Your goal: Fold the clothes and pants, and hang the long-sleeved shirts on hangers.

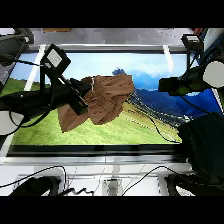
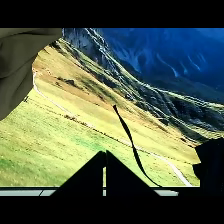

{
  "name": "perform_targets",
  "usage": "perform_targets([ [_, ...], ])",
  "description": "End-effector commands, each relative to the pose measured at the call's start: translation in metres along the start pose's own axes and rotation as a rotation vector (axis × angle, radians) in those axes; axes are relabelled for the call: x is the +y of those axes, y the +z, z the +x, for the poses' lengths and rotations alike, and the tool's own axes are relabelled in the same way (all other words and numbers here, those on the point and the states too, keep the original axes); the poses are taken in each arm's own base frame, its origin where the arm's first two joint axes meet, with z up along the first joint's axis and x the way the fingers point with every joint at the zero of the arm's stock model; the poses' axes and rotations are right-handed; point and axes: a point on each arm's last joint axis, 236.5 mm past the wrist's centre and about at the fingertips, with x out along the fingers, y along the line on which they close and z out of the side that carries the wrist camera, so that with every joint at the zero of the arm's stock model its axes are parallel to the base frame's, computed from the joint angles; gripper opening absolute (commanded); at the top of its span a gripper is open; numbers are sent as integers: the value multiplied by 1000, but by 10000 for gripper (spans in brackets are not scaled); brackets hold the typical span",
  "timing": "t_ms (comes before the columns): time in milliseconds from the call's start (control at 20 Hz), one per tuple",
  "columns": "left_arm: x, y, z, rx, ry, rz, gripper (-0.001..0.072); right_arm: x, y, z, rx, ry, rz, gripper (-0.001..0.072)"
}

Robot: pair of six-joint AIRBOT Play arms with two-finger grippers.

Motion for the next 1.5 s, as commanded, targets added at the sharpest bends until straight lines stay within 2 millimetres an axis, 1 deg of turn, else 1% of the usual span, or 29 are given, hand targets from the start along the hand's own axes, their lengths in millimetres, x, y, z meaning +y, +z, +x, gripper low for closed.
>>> perform_targets([
  [0, 0, 0, 0, 0, 0, 0, 23, 1, 0, 0, 0, 1, -1, 35],
  [400, 0, 0, 0, 0, 0, 0, 22, 1, 0, 0, -1, 1, -1, 35],
  [600, 0, 0, 0, 0, 0, 0, 22, 4, 8, 0, -34, 14, -1, 35],
  [750, 0, 0, 0, 0, 0, 0, 23, 10, 37, -2, -154, 41, -72, 36],
  [800, 0, 0, 0, 0, 0, 0, 23, 13, 40, 0, -173, 46, -114, 35],
  [850, 0, 0, 0, -1, 0, -1, 23, 15, 39, 6, -168, 47, -161, 35],
  [900, 0, 0, 0, -1, 0, -1, 23, 18, 28, 21, -130, 47, -229, 35],
  [950, 0, 0, 0, 0, 0, -1, 23, 24, 11, 42, -77, 59, -288, 35],
  [1000, 0, 0, 0, 0, -1, -17, 23, 36, -13, 67, -9, 103, -329, 34],
  [1050, 0, 0, 0, 0, 0, -40, 23, 56, -36, 89, 42, 185, -350, 34],
  [1100, 0, 0, 0, 0, -1, -42, 23, 80, -59, 109, 70, 291, -355, 35],
  [1150, 0, 0, 0, -1, 0, -41, 23, 101, -72, 124, 69, 375, -317, 34],
  [1200, 1, 1, 0, -3, 4, -32, 27, 117, -78, 137, 48, 441, -247, 36],
  [1250, 8, -3, 0, 11, 29, -14, 34, 129, -76, 145, 7, 491, -175, 59],
  [1300, 20, -9, -2, 31, 67, -19, 30, 136, -68, 152, -45, 522, -107, 159],
  [1350, 37, -16, -4, 51, 119, -51, 24, 139, -61, 160, -74, 535, -34, 269],
  [1400, 56, -26, -8, 76, 175, -89, 23, 142, -57, 168, -75, 539, 0, 272],
  [1450, 75, -38, -13, 103, 228, -131, 23, 146, -58, 177, -56, 542, 15, 272],
])
